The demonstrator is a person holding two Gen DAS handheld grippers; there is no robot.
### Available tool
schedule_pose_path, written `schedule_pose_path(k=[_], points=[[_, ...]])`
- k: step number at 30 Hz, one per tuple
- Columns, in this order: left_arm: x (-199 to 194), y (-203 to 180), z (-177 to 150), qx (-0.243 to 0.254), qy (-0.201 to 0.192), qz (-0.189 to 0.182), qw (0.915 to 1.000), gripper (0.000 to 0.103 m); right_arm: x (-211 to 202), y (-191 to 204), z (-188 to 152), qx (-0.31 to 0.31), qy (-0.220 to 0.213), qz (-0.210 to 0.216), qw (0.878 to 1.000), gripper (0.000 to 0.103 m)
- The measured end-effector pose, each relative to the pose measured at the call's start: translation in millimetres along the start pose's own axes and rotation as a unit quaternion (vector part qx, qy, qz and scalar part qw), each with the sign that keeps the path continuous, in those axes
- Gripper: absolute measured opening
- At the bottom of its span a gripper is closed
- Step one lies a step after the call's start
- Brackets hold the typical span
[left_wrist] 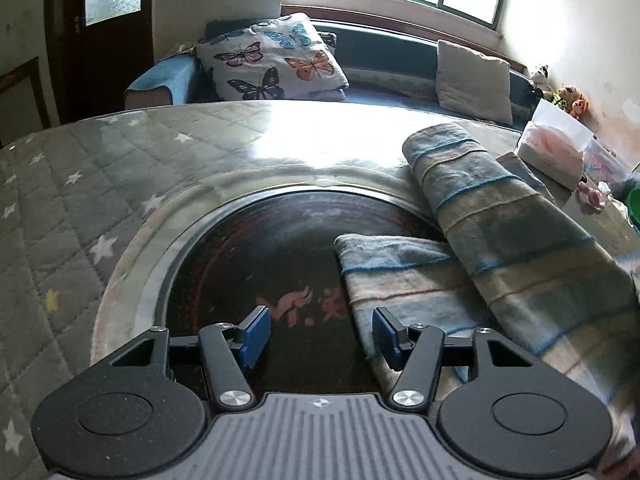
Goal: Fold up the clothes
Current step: 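Grasp a shirt edge with the right gripper while the left gripper grasps another edge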
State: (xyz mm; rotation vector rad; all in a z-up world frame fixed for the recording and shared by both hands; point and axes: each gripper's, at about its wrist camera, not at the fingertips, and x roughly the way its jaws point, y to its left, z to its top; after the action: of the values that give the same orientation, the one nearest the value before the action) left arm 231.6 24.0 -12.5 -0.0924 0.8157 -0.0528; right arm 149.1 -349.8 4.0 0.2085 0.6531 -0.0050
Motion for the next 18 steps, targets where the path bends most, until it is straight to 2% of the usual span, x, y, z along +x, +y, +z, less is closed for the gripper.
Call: schedule_pose_path(k=[8,11,13,15,18], points=[[15,-18,11,0.025,-0.001,-0.011,0.9996,0.058,12,-8,-13,0.013,0.022,0.000,1.000,0.007],[21,-24,16,0.042,-0.004,-0.016,0.9990,0.037,15,-8,-14,0.010,0.025,0.002,1.000,0.007],[24,-27,19,0.044,-0.002,-0.024,0.9988,0.009,19,-9,-13,0.011,0.026,0.004,1.000,0.007],[25,-28,19,0.040,-0.002,-0.028,0.9988,0.004,21,-10,-12,0.010,0.027,0.005,1.000,0.007],[16,-29,19,0.039,-0.023,-0.011,0.9989,0.002,20,-9,-11,0.004,0.023,0.008,1.000,0.007]])
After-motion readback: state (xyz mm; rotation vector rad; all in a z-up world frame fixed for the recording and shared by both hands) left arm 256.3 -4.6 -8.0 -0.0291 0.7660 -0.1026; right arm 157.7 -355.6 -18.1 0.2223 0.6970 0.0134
